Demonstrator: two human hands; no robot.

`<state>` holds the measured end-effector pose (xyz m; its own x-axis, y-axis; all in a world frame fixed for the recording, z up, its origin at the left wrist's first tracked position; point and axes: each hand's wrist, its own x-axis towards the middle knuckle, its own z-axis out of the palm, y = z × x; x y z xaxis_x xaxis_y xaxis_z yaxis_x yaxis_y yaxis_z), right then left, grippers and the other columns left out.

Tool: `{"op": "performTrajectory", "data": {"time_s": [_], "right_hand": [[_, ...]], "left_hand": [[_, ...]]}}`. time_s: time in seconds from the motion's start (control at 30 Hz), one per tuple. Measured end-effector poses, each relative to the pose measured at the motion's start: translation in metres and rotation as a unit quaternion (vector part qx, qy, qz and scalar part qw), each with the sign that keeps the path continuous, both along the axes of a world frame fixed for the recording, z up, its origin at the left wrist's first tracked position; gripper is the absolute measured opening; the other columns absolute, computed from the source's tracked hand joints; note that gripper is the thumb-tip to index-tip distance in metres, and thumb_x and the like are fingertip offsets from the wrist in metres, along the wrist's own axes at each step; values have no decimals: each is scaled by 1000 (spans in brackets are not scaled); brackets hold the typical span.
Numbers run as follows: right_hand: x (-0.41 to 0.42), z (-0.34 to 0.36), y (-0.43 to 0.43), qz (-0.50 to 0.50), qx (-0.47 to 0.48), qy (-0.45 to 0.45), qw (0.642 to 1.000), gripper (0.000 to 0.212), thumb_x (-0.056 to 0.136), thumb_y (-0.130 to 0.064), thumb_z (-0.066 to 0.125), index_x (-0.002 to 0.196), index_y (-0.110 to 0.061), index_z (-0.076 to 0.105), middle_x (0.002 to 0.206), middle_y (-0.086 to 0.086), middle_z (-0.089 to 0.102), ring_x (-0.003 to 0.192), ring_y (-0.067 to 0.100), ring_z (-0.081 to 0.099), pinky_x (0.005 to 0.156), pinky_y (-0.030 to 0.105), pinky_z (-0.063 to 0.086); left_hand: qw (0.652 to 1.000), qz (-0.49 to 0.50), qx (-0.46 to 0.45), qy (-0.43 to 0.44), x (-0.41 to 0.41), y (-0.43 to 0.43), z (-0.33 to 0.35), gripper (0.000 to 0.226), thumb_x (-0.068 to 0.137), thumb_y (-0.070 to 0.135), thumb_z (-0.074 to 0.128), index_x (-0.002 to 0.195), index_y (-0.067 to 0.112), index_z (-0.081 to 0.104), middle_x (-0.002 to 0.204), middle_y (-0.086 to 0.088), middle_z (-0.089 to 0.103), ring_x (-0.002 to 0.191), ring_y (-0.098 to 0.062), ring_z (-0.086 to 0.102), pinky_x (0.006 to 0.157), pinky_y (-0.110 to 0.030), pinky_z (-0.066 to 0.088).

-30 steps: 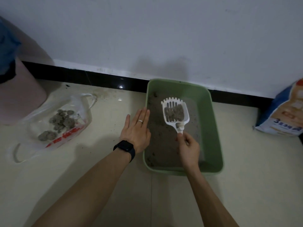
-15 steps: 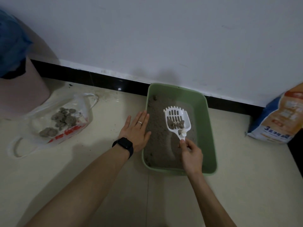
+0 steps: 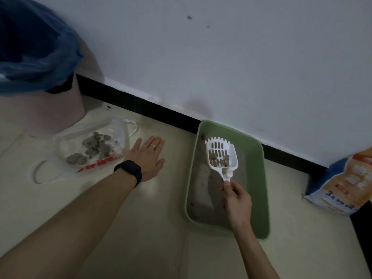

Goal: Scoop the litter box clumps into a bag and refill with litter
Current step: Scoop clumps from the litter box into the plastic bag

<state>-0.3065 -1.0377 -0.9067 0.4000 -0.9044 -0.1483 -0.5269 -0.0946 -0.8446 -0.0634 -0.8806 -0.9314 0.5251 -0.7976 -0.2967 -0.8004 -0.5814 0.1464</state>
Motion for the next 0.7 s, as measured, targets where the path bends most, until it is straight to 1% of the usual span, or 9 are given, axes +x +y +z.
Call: {"op": "performTrajectory", "data": {"time_s": [0.13, 0.2, 0.33, 0.4, 0.5, 0.6, 0.63, 0.67, 0.7], "right_hand": [[47, 13, 22, 62, -8, -3, 998, 24, 98, -27, 57, 76, -22, 65, 55, -11, 53, 55, 13, 44, 62, 32, 39], [72, 18, 38, 99, -7, -2, 995, 22, 99, -27, 56, 80, -20, 67, 56, -10, 52, 54, 14, 43, 59, 32, 38], [122, 25, 74, 159, -11, 2, 987, 20, 100, -26, 55, 89, -17, 68, 67, -9, 60, 55, 11, 48, 54, 25, 40], [144, 23, 91, 189, -11, 16, 982, 20, 100, -27, 53, 99, -16, 69, 75, -6, 65, 47, 11, 47, 48, 24, 40], [171, 14, 114, 247, -55, 65, 965, 21, 101, -33, 49, 113, -24, 65, 87, -8, 70, 47, 7, 55, 51, 24, 46], [195, 7, 133, 313, -104, 129, 935, 28, 101, -39, 47, 120, -27, 64, 95, -14, 70, 69, 10, 67, 71, 34, 58], [202, 6, 137, 343, -130, 152, 918, 27, 102, -39, 45, 117, -27, 65, 94, -13, 70, 72, 14, 68, 73, 37, 58], [210, 3, 141, 381, -174, 186, 889, 25, 102, -38, 43, 111, -28, 64, 88, -11, 69, 71, 15, 68, 70, 38, 57], [217, -1, 143, 421, -227, 227, 848, 22, 103, -36, 40, 103, -30, 61, 82, -11, 66, 67, 15, 65, 65, 37, 56]], "left_hand": [[996, 77, 32, -13, 44, 52, 0, 68, 102, 46, 16, 155, 13, -14, 163, -2, -12, 150, -17, -9, 122, -45, 2], [993, 112, 34, -6, 60, 82, -4, 69, 102, 47, 17, 155, 13, -11, 164, -2, -10, 151, -18, -6, 122, -45, 3], [980, 194, 30, 23, 81, 149, -20, 71, 101, 47, 24, 156, 16, -9, 164, -2, -10, 151, -18, -5, 121, -43, -1], [971, 232, 39, 40, 87, 179, -29, 72, 101, 46, 24, 155, 14, -10, 164, -3, -12, 151, -18, -6, 121, -43, -1], [963, 256, 61, 61, 91, 207, -40, 72, 101, 46, 23, 155, 13, -12, 163, -3, -13, 151, -19, -7, 121, -45, 0], [965, 246, 62, 65, 92, 221, -49, 73, 101, 47, 22, 155, 13, -13, 163, -3, -14, 151, -19, -7, 121, -45, 0], [966, 243, 64, 67, 94, 224, -52, 74, 100, 48, 23, 154, 13, -14, 163, -3, -14, 150, -19, -8, 121, -45, -1], [965, 242, 66, 71, 95, 226, -53, 75, 100, 49, 24, 154, 13, -14, 163, -3, -15, 150, -19, -8, 121, -45, -1], [964, 245, 67, 75, 96, 228, -54, 77, 100, 50, 24, 154, 13, -15, 163, -3, -15, 150, -19, -8, 121, -45, -1]]}}
